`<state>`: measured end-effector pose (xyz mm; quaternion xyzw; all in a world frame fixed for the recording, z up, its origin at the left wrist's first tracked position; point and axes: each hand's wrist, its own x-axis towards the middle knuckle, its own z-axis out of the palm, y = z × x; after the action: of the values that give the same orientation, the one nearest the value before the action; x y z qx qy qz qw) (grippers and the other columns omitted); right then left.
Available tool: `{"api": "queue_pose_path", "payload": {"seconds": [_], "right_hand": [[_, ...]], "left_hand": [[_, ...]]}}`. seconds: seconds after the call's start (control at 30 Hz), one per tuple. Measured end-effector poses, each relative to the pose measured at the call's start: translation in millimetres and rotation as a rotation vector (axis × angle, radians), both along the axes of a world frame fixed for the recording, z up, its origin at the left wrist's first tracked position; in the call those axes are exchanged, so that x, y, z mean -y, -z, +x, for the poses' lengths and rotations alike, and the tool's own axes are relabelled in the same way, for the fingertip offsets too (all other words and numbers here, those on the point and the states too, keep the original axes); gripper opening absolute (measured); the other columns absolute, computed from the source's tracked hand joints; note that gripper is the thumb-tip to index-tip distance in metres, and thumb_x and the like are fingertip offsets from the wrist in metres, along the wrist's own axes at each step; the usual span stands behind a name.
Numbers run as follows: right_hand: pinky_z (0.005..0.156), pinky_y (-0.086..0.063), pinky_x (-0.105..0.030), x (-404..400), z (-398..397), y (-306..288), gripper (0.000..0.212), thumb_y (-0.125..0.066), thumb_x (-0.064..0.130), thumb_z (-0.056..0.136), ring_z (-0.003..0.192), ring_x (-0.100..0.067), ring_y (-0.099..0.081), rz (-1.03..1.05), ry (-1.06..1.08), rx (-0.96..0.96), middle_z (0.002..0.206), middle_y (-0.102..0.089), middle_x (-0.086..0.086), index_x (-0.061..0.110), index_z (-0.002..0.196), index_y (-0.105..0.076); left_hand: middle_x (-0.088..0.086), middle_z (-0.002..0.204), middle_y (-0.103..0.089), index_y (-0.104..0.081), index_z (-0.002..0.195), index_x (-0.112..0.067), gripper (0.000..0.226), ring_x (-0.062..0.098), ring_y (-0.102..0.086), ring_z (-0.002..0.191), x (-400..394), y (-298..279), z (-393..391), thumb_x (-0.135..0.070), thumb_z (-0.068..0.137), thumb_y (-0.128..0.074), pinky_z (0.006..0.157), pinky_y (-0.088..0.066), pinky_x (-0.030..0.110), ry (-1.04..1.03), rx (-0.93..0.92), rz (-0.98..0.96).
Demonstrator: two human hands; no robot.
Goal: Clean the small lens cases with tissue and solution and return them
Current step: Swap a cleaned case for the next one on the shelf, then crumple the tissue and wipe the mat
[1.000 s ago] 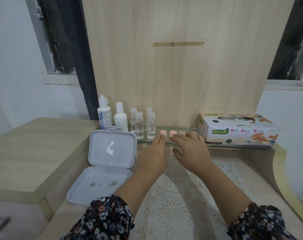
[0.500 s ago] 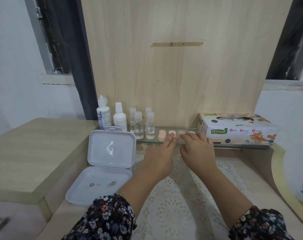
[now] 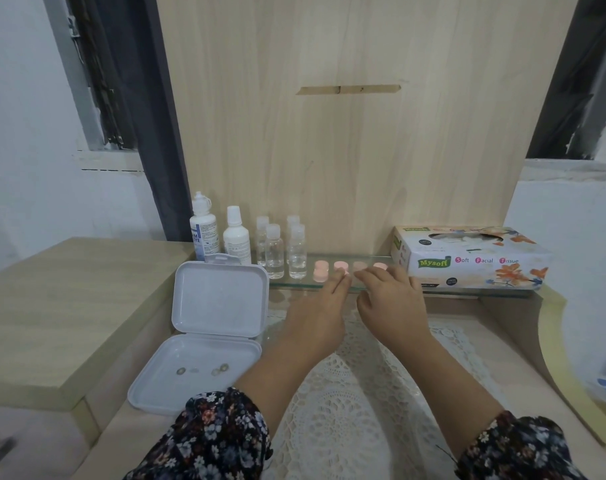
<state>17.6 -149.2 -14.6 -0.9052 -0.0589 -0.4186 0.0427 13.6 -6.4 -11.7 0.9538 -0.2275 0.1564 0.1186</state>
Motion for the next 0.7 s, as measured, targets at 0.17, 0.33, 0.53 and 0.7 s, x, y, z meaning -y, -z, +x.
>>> {"api": "queue_pose_path", "payload": {"seconds": [0.17,0.33,0.53,0.7], "right_hand": [[0.073,-0.049,-0.039,5,-3,-1,0.034,-0.062,0.013,0.073,0.092,-0.028,-0.065,0.023,-0.071,0.054,0.102,-0.073,0.0,0.015,0.105,-0.073],[0.073,-0.052,-0.04,28,4,-26,0.026,-0.051,0.01,0.079,0.084,-0.032,-0.062,0.13,-0.16,0.204,0.094,-0.072,-0.008,0.007,0.093,-0.073],[0.081,-0.046,-0.044,69,19,-70,0.027,-0.051,-0.003,0.084,0.104,-0.04,-0.051,0.429,0.132,-0.063,0.11,-0.062,-0.022,-0.005,0.105,-0.068],[0.066,-0.039,-0.032,87,31,-95,0.023,-0.053,0.0,0.085,0.079,-0.033,-0.052,0.448,0.356,-0.395,0.072,-0.05,-0.013,0.004,0.063,-0.047]], "left_hand": [[-0.017,0.159,0.001,-0.009,0.152,-0.027,0.075,0.022,-0.052,0.066,1,3,0,-0.005,0.088,-0.043,0.051,-0.036,0.03,0.024,0.043,-0.03],[0.004,0.135,-0.052,-0.049,0.135,-0.014,0.063,0.023,-0.059,0.071,10,-8,0,0.0,0.075,-0.06,0.049,-0.031,0.025,0.058,0.372,-0.152],[0.007,0.102,-0.063,-0.065,0.103,-0.009,0.037,0.025,-0.053,0.083,57,-40,4,-0.009,0.075,-0.041,0.061,-0.043,0.029,0.146,0.547,-0.242],[0.014,0.14,-0.047,-0.056,0.125,-0.006,0.041,0.032,-0.04,0.131,96,-49,22,-0.001,0.086,-0.045,0.099,-0.038,0.046,0.247,0.275,-0.192]]}}
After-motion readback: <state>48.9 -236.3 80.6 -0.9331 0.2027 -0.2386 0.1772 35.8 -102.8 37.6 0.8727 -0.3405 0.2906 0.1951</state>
